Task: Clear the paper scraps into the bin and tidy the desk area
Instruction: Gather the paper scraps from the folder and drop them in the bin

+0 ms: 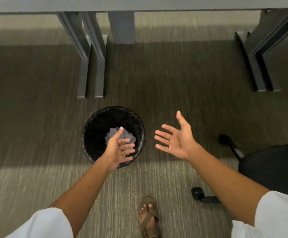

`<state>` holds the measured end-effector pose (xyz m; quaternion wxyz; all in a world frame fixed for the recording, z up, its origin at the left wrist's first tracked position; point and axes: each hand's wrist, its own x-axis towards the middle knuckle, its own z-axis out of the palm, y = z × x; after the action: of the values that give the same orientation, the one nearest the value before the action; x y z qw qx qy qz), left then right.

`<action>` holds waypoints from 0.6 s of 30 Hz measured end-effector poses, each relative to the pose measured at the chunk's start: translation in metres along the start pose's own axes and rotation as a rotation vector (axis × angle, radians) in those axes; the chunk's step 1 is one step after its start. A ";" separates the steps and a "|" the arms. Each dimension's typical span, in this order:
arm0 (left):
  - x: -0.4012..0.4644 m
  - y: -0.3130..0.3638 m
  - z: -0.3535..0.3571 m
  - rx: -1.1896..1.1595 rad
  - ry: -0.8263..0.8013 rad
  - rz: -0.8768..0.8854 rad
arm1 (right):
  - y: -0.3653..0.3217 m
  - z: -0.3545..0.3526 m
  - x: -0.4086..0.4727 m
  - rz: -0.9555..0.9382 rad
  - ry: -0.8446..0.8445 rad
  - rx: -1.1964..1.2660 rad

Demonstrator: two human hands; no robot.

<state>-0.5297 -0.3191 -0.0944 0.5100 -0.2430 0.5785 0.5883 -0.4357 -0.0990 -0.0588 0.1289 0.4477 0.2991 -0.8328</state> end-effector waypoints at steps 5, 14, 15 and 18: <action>-0.004 -0.017 0.106 0.447 0.000 0.088 | -0.033 -0.071 -0.064 -0.113 0.155 -0.128; -0.032 -0.094 0.308 0.651 -0.236 0.105 | -0.074 -0.271 -0.202 -0.323 0.498 0.049; -0.037 -0.109 0.329 0.680 -0.256 0.103 | -0.072 -0.294 -0.217 -0.346 0.557 0.065; -0.049 -0.155 0.386 0.763 -0.310 0.129 | -0.061 -0.365 -0.260 -0.370 0.748 0.096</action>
<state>-0.2580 -0.0055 -0.0361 0.6065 0.0918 0.6855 0.3920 -0.0740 0.1593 0.0252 -0.1614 0.6636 0.3614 -0.6348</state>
